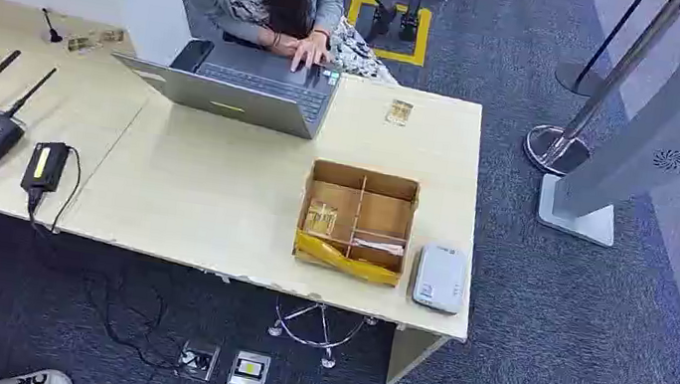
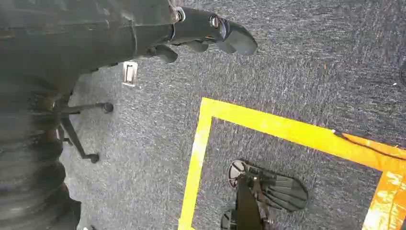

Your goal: Pass the card to the sensor for recognition and then transmit it.

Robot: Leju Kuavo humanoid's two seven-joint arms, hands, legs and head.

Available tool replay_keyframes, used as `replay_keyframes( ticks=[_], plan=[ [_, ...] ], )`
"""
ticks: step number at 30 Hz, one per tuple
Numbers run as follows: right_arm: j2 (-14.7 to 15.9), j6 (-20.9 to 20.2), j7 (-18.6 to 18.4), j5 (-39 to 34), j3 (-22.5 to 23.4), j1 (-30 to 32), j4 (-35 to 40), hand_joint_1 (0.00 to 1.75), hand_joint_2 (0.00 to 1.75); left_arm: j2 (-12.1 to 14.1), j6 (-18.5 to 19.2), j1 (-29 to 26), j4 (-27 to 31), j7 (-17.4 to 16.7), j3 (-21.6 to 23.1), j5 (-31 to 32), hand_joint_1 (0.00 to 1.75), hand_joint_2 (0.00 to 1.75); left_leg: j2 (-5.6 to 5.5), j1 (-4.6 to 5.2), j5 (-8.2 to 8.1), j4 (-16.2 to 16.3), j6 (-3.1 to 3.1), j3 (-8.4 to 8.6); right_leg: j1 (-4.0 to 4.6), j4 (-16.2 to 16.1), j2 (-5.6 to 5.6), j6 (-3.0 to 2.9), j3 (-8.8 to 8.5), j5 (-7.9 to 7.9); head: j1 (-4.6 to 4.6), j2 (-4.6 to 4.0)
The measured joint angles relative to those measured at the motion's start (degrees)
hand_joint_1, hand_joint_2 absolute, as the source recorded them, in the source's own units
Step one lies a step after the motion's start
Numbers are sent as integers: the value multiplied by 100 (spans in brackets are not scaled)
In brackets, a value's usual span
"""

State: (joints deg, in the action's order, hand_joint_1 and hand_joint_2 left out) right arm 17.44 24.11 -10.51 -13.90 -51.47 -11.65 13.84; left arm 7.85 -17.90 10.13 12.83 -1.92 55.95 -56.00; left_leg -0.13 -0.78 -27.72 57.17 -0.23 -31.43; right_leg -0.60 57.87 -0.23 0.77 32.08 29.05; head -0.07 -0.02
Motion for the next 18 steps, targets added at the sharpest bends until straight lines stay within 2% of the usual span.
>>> replay_keyframes(
  ticks=[4, 5, 13, 14, 18],
  plan=[
    [7, 11, 4, -13, 0, 5, 0, 0, 175, 0, -4, 0, 0, 0, 2, 0, 0, 175, 0, 0, 0, 0, 0, 0, 0, 0, 0, 0, 0, 0, 0, 0],
    [7, 11, 4, -17, 0, 7, 0, 0, 175, 0, -4, 0, -2, 0, 2, 0, 0, 0, 0, 0, 0, 0, 0, 0, 0, 0, 0, 0, 0, 0, 0, 0],
    [96, 107, 72, -612, 77, 18, -2, 0, 175, 2, 0, -2, -2, 20, 2, -59, 0, 0, 0, 2, 0, 0, 0, 0, -3, 0, -1, 0, -1, 0, 0, 0],
    [142, 144, 83, -720, 118, 18, -2, 0, 0, 2, 0, -3, -2, 22, 2, -68, 0, 0, 0, 3, 0, 0, 0, -1, -4, 0, -2, 0, -1, 0, 2, 0],
    [367, 251, 292, -1212, 354, -12, -13, 0, 0, 7, -11, -9, -2, 33, 2, -85, 0, 0, 0, 7, -1, 0, 1, -3, -8, 0, -1, 1, -3, -1, 0, 0]
  ],
)
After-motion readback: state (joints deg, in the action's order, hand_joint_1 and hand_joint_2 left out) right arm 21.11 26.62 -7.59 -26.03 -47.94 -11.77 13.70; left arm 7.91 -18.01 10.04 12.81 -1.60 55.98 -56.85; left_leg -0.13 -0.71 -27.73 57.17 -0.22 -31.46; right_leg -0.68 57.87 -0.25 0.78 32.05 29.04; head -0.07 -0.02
